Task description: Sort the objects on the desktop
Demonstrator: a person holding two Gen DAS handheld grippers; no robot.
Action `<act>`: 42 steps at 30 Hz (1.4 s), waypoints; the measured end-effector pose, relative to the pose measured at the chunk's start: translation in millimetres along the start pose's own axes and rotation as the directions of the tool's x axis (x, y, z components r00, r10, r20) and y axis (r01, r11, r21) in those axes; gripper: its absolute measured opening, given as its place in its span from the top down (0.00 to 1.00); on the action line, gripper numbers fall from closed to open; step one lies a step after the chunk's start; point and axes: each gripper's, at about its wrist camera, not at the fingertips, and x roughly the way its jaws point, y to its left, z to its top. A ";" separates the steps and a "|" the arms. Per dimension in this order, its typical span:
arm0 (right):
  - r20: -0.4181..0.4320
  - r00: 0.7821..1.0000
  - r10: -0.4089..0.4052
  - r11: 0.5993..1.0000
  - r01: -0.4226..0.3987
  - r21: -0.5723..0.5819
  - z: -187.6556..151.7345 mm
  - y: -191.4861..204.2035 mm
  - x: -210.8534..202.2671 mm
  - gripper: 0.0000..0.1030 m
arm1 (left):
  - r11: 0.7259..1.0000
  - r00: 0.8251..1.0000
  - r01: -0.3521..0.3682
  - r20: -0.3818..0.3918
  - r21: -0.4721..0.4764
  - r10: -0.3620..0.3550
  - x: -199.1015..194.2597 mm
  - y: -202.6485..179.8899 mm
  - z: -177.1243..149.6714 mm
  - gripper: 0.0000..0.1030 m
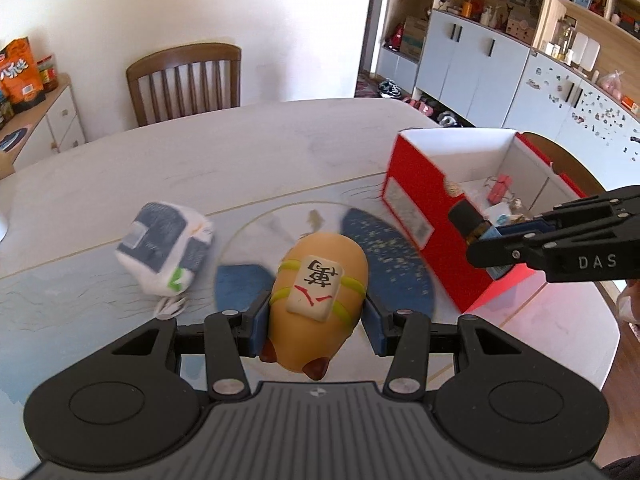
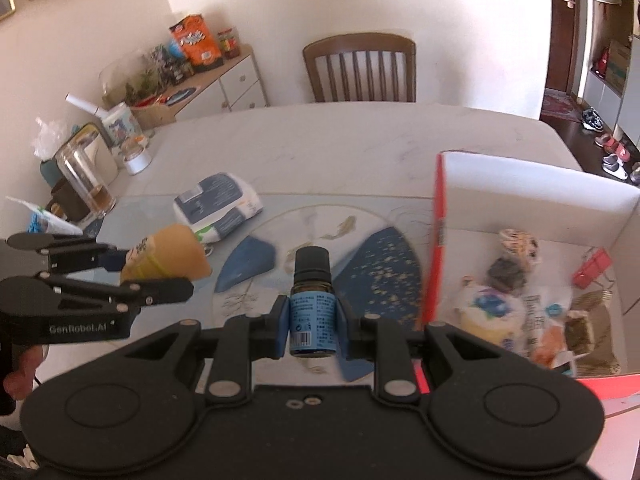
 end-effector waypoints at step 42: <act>-0.035 0.971 -0.236 0.956 0.239 0.173 -13.3 -205.0 -31.2 0.77 | 0.936 0.987 0.145 -0.110 0.322 -0.115 144.5 -216.6 102.1 0.55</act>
